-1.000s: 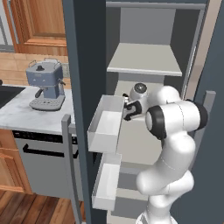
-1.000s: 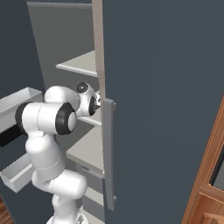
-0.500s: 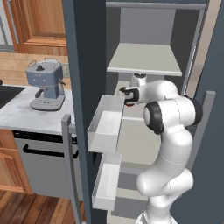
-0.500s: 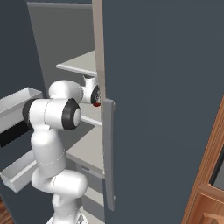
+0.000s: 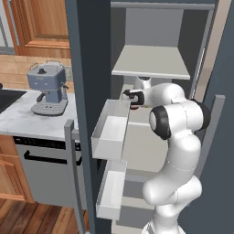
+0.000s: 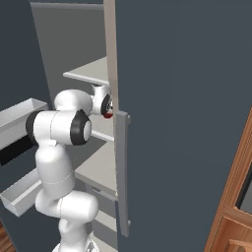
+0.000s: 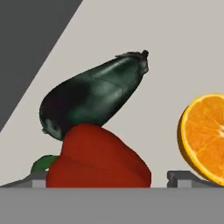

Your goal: Take the orange and bell pepper from the highest rack and move them to the second highest rack where the mushroom and eggplant are located, to maximize freezer space. Close the freezer door after rearranging.

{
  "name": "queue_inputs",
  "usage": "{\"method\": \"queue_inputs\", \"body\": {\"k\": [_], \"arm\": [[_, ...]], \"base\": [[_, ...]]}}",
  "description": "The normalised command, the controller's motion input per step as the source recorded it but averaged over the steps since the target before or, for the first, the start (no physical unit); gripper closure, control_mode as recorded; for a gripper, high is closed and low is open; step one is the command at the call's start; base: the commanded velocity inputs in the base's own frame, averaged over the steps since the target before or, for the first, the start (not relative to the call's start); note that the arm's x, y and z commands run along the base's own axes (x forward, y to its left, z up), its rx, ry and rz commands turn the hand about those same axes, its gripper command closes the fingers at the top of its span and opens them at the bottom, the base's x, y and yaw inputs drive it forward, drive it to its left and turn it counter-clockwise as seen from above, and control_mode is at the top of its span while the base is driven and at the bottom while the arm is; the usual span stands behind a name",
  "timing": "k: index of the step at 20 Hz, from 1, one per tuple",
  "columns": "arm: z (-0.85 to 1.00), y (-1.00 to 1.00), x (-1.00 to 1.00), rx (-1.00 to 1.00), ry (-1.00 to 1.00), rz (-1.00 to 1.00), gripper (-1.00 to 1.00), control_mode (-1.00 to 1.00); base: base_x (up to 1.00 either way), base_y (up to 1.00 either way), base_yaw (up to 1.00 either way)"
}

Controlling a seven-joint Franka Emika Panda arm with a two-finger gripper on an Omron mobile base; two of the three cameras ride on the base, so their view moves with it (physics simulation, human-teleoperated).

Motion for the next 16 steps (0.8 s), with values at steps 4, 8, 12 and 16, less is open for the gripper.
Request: {"method": "queue_inputs", "body": {"k": [4,8,12,16], "arm": [[-0.04,-0.03,-0.12,0.0,0.05,0.01,-1.0,-1.0],[-0.22,0.1,-0.02,0.0,0.12,0.0,-1.0,-1.0],[-0.38,0.5,0.11,0.0,0.04,0.0,-1.0,-1.0],[-0.22,0.46,0.08,0.01,-0.02,0.0,-1.0,-1.0]], "base": [[0.0,0.0,0.0],[0.0,0.0,0.0],[0.0,0.0,0.0],[0.0,0.0,0.0]]}}
